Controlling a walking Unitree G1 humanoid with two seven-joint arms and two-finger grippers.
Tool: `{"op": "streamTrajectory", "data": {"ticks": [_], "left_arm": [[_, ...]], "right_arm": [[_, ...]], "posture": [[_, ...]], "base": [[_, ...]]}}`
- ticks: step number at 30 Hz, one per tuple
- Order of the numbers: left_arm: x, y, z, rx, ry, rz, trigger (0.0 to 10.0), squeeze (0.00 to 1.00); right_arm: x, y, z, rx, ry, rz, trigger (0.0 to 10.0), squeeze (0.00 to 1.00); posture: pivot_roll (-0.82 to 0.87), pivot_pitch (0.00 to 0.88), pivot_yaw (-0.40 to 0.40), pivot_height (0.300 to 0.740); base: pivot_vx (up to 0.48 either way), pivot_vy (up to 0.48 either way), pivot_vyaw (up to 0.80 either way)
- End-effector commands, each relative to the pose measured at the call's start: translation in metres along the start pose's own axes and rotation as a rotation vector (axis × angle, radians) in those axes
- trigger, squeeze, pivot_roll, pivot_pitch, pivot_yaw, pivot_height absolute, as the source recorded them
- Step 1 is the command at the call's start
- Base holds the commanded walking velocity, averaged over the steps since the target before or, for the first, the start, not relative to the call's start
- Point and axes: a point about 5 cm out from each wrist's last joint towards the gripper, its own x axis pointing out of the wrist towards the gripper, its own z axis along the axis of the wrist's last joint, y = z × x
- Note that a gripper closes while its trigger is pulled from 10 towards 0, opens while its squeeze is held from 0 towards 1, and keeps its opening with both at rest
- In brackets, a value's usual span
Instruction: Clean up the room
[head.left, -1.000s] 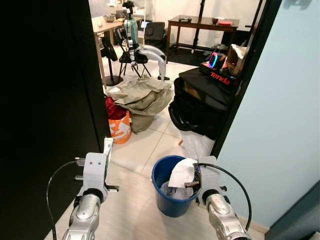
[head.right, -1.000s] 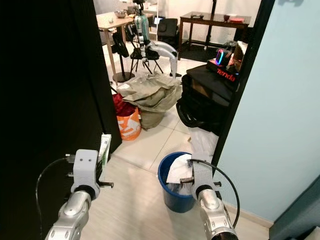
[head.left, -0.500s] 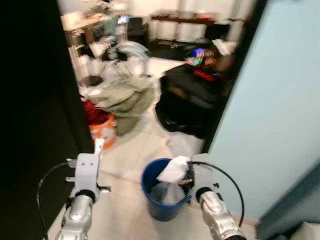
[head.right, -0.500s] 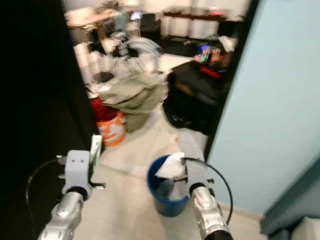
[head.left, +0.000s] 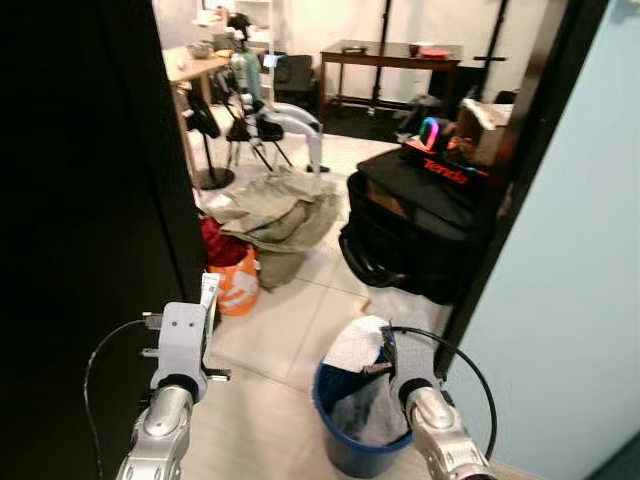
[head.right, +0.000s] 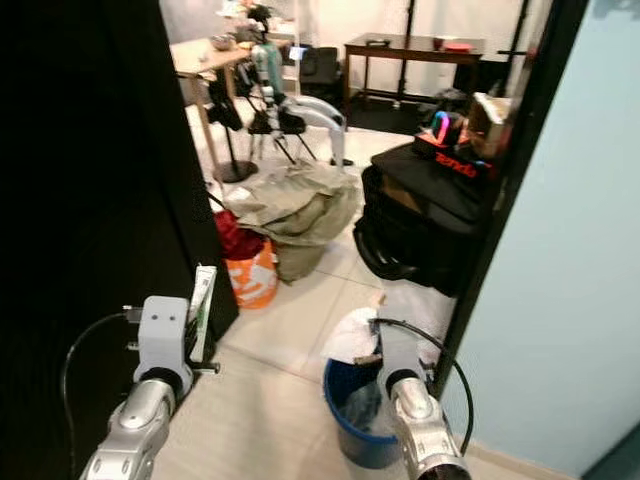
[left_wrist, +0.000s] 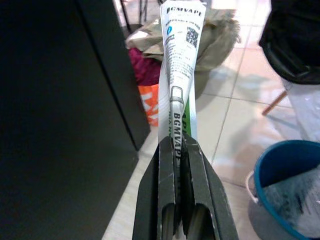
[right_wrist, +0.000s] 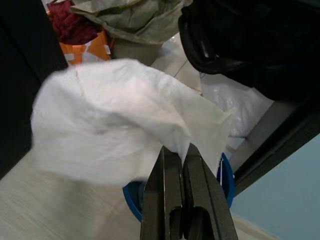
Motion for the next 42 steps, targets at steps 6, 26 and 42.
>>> {"op": "streamTrajectory", "data": {"ticks": [6, 26, 42], "left_arm": [[0.0010, -0.0026, -0.0015, -0.002, 0.010, -0.015, 10.0, 0.00], [0.0009, -0.0046, -0.0017, 0.001, 0.009, -0.027, 10.0, 0.00], [-0.0007, -0.0061, -0.0018, 0.001, 0.001, -0.038, 10.0, 0.00]], "right_arm": [[-0.0010, -0.0021, -0.0019, 0.026, 0.009, -0.016, 10.0, 0.00], [-0.0023, -0.0031, -0.0031, 0.018, 0.008, -0.021, 10.0, 0.00], [-0.0023, -0.0024, -0.0033, 0.009, 0.012, -0.012, 10.0, 0.00]], "posture": [[0.02, 0.041, -0.009, 0.724], [0.02, 0.033, -0.010, 0.724], [0.02, 0.042, -0.016, 0.724]], "base": [[0.274, 0.000, -0.80], [0.258, 0.000, -0.28], [0.169, 0.000, 0.00]]}}
